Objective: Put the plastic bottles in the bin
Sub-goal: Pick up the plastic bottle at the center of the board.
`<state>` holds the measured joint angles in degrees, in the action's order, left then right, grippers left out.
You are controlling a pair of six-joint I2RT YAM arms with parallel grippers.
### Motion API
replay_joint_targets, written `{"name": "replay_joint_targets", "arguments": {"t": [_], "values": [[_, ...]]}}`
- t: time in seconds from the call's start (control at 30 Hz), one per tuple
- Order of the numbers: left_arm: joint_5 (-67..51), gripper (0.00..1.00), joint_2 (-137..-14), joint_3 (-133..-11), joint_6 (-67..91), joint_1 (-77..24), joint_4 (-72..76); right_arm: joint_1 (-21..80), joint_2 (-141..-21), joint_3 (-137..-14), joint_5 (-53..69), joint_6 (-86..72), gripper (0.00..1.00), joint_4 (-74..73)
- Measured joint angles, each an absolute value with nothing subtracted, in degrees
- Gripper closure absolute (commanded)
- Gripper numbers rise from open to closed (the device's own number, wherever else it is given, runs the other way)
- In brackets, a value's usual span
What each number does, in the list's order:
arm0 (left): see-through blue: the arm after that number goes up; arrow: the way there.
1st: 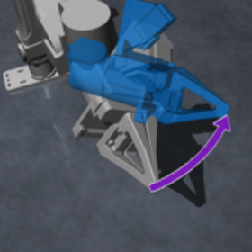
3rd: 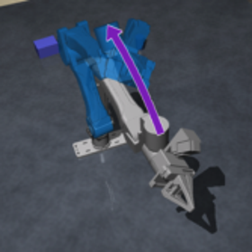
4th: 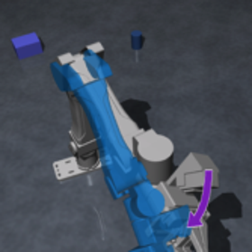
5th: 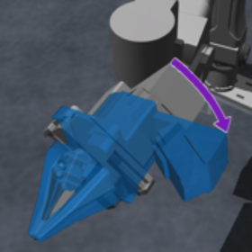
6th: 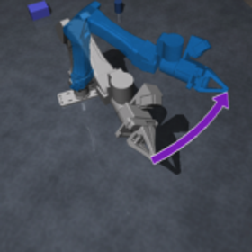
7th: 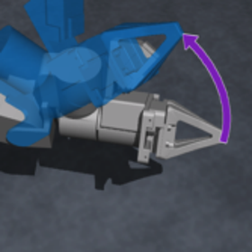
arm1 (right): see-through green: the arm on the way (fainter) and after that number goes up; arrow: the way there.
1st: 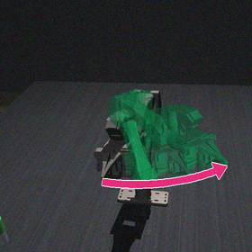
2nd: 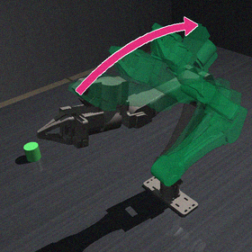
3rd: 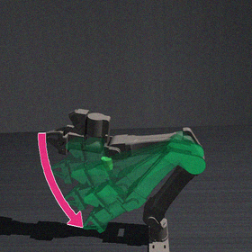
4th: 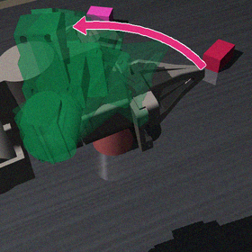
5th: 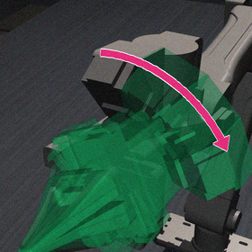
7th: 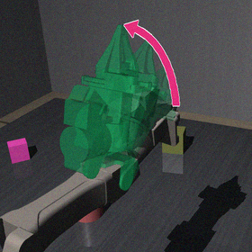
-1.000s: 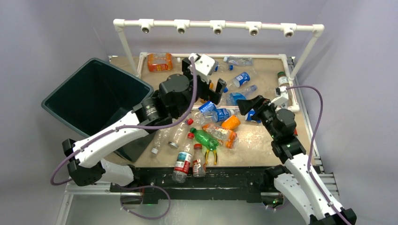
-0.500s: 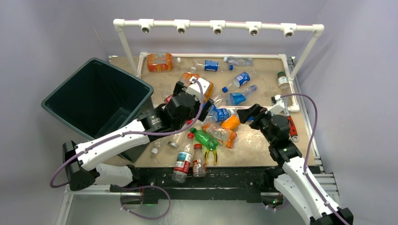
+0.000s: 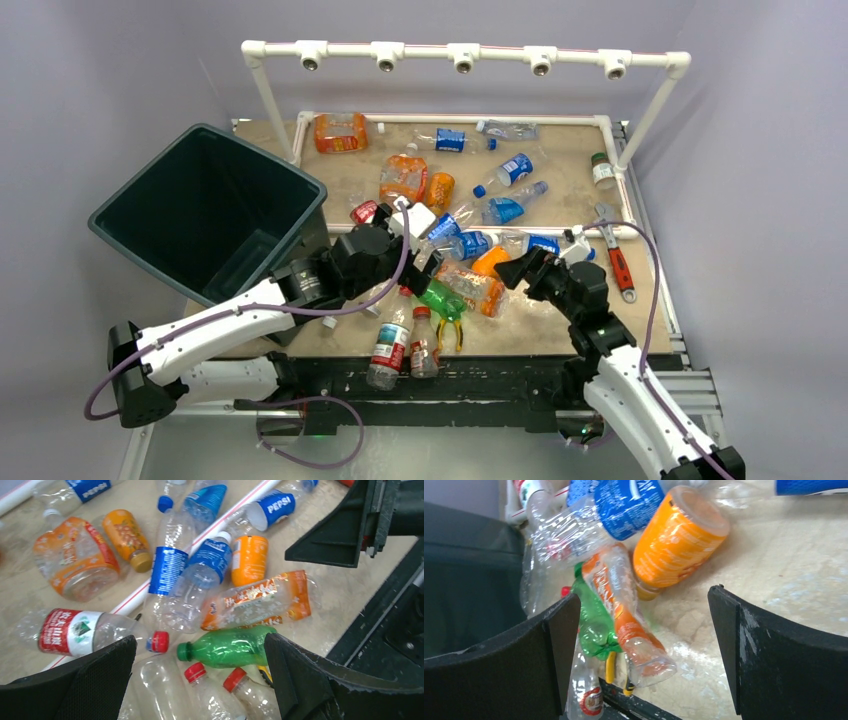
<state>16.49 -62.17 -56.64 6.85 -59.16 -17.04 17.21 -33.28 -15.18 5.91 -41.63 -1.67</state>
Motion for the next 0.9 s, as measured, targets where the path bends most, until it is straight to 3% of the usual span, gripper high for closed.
{"name": "replay_joint_targets", "arguments": {"t": [0.27,0.53,0.77,0.9], "values": [[10.33,0.01,-62.11,-56.23,6.85,-59.27,-16.62,17.23,-30.76,-14.50,16.32,-40.86,0.02,-2.52],[9.17,0.01,-60.62,-55.33,6.85,-59.27,-14.50,17.23,-34.70,-14.50,17.50,-40.53,0.13,-3.22],[9.50,0.01,-60.62,-55.31,6.85,-59.27,-14.44,18.02,-41.17,-13.85,19.22,-40.45,0.14,-0.86],[9.52,0.01,-60.62,-55.31,6.85,-59.27,-14.44,20.73,-44.38,-12.80,20.32,-40.34,0.22,-0.34]]}}
